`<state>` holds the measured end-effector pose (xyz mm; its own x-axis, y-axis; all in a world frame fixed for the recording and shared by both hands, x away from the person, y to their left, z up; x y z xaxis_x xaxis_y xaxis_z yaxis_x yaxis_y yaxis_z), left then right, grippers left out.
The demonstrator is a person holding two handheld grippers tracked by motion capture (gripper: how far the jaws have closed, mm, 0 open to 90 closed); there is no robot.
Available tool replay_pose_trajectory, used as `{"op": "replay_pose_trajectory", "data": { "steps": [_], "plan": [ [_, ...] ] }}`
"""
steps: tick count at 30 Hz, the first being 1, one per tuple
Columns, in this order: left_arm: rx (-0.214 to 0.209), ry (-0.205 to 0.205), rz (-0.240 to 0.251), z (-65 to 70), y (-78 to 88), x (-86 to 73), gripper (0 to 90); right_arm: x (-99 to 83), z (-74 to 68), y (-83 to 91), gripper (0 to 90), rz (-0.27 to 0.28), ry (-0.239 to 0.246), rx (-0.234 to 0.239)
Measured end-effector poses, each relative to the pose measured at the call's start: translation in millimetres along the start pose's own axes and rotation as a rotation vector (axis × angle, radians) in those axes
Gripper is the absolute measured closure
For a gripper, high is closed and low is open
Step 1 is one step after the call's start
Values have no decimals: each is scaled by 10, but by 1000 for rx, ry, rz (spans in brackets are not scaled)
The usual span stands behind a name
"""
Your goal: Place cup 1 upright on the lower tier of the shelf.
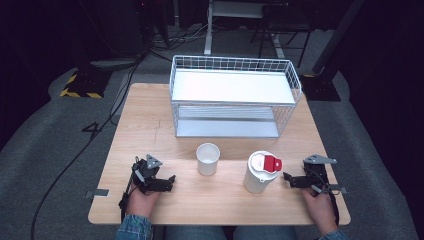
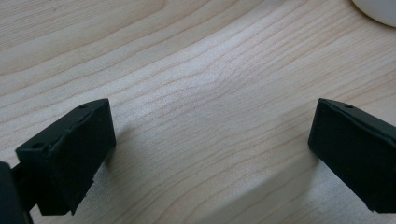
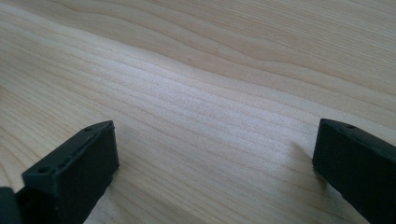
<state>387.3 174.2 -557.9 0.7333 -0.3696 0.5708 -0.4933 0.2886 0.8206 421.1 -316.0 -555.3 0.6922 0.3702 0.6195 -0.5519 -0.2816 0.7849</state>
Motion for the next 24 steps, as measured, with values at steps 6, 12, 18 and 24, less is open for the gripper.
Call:
{"op": "replay_pose_trajectory", "data": {
  "steps": [6,12,18,24],
  "plan": [
    [-1,-1,-2,5,-9,9,6,0,0,0,5,0,0,0],
    [1,1,-2,7,-10,12,5,0,0,0,5,0,0,0],
    [1,1,-2,7,-10,12,5,0,0,1,4,0,0,0],
    [4,3,-2,8,-9,11,5,0,0,0,4,0,0,0]
  ]
}}
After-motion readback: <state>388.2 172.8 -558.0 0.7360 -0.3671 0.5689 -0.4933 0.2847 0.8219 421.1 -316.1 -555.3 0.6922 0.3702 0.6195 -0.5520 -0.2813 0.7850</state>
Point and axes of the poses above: each handheld gripper's, and its own axes: y roughly backward along the jaws, x roughly out of its top, z roughly to its right, the point moved 7 cm from there along -y, roughly forward along the jaws, and after that the axes turned 7 degrees about -z, right-handed, at the moved point
